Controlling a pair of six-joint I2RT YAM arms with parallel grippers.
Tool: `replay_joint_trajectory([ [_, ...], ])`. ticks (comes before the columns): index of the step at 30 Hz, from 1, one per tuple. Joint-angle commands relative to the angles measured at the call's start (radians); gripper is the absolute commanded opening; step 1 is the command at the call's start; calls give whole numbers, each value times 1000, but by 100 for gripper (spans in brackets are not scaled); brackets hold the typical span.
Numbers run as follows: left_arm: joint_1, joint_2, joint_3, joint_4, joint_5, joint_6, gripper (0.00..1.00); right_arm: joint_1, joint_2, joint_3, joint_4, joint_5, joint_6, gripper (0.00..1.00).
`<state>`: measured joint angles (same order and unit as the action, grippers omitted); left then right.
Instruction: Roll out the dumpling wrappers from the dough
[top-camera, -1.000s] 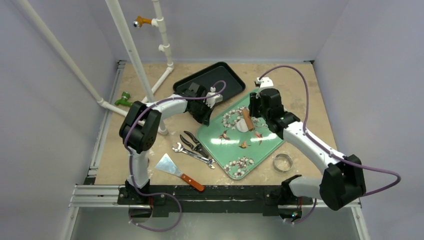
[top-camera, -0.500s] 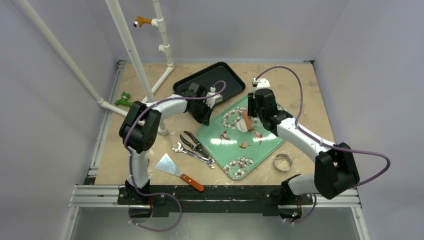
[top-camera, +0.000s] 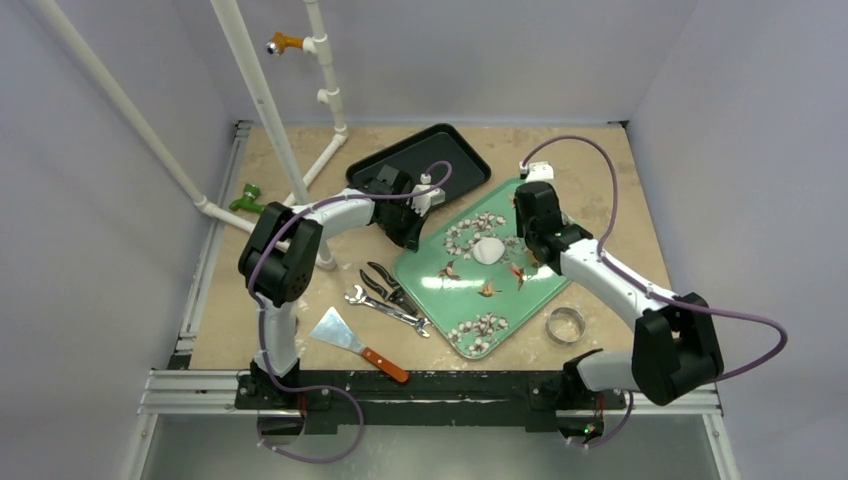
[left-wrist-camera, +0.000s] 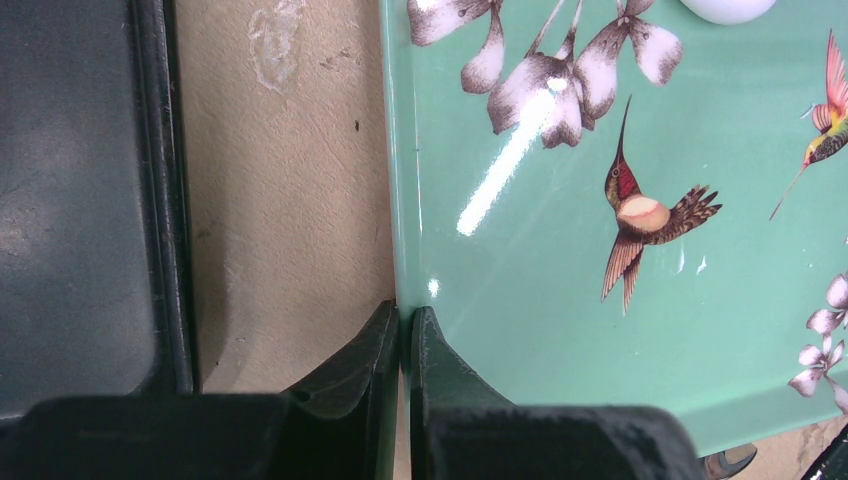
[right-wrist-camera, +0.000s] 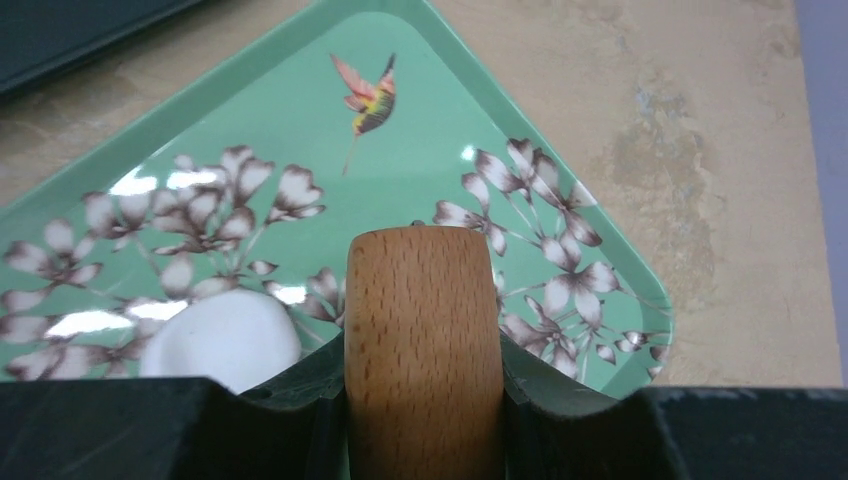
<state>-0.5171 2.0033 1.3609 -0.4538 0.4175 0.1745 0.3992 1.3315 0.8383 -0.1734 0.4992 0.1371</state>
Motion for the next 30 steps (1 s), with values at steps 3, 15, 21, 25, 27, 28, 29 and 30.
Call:
replay_joint_trajectory([
  [3,7,-5,-17,-21,18,21,0,142,-41,122,37,-116,-14,0],
  [15,6,-6,-19,-19,18,21,0,215,48,121,150,-151,31,0],
  [21,7,-7,-19,-19,21,20,0,217,37,104,153,-141,17,0],
  [25,6,-6,-20,-18,21,21,0,221,71,75,156,-162,58,0],
  [27,7,-7,-20,-19,21,21,0,229,83,64,149,-154,72,0],
  [28,7,-7,-20,-19,21,20,0,232,87,57,146,-146,80,0],
  [29,7,-7,-20,-19,22,23,0,234,92,49,148,-143,87,0],
  [30,7,-7,-20,-19,24,23,0,235,97,41,156,-155,100,0],
])
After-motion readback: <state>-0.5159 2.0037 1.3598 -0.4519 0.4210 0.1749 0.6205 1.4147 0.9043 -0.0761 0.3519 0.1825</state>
